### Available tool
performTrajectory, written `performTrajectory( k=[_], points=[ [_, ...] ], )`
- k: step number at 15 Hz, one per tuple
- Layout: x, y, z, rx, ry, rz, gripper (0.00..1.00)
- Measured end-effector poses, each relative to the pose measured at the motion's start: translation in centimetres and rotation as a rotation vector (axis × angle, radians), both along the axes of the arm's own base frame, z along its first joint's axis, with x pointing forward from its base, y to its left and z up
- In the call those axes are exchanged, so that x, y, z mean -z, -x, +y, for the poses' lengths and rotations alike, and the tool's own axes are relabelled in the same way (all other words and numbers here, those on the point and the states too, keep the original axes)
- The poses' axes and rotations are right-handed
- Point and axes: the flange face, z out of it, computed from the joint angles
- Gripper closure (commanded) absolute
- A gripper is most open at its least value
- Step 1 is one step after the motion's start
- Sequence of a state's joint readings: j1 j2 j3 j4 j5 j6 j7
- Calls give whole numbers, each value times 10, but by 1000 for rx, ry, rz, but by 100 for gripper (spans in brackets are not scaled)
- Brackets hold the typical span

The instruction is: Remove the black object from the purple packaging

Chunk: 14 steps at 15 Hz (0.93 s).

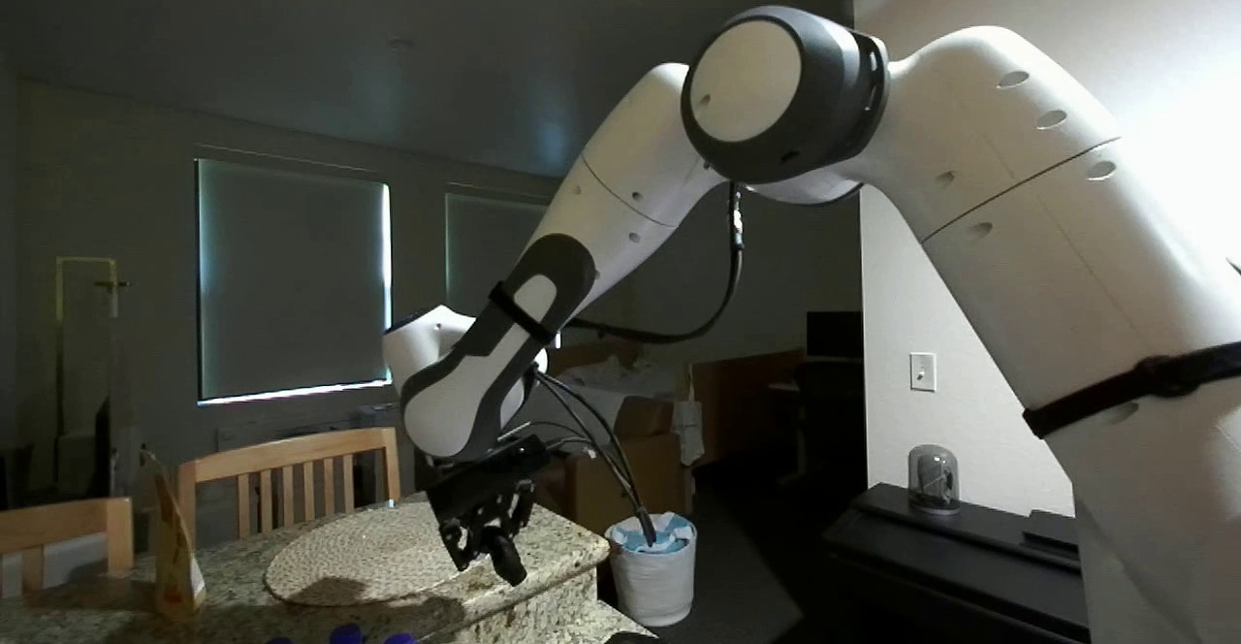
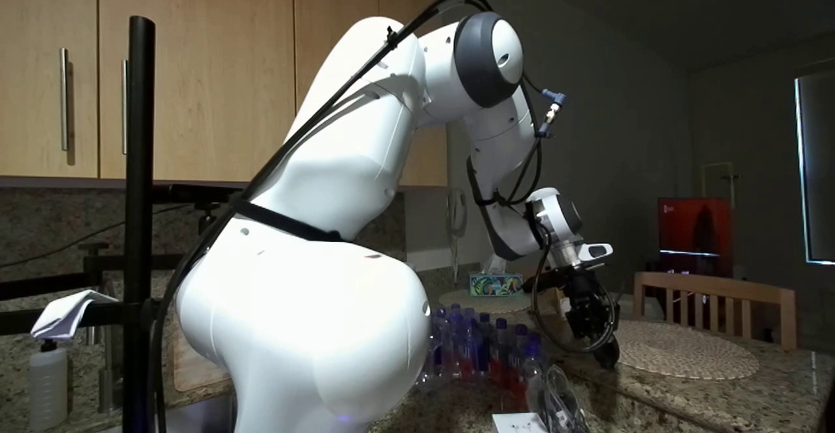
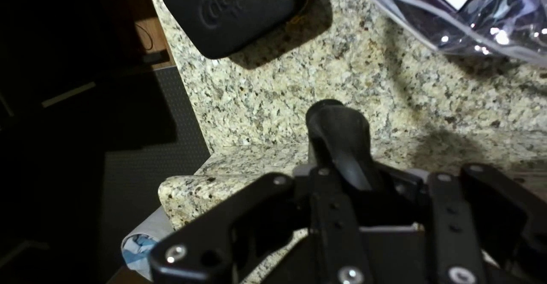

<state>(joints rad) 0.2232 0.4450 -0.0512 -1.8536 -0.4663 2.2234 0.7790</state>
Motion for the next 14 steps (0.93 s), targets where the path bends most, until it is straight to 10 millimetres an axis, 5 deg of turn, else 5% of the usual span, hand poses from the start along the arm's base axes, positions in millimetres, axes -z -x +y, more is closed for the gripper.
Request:
performTrajectory(
  k=[7,14],
  points=[
    [-9,5,-9,18,23,-23,94],
    [-93,-53,-48,170,178,-306,94]
  ],
)
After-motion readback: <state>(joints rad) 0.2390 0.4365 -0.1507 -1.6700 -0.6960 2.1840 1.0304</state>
